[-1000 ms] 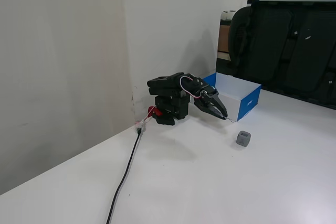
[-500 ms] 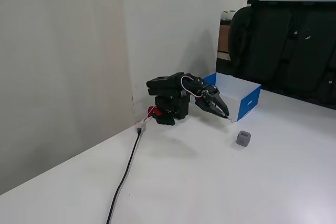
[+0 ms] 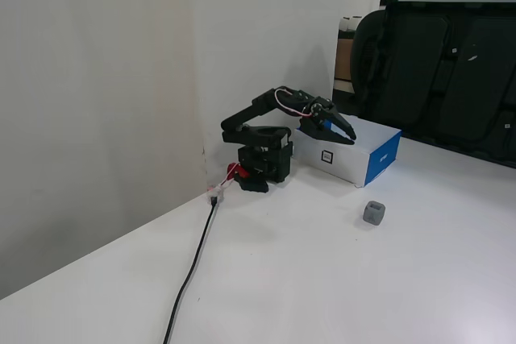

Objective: Pick the gray block and keep it in the box.

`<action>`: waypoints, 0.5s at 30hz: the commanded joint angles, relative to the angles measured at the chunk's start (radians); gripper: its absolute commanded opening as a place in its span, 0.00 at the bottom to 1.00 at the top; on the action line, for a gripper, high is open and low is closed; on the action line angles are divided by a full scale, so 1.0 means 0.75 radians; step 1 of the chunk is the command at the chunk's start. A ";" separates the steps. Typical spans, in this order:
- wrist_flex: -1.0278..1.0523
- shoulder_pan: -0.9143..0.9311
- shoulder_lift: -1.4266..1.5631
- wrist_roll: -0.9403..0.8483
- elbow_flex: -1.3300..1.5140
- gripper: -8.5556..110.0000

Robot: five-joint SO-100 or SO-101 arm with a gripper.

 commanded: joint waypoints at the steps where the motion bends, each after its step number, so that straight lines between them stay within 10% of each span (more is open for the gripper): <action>1: -0.010 -0.033 -0.227 -0.006 -0.192 0.07; 15: 0.018 -0.027 -1.262 -0.006 -0.657 0.07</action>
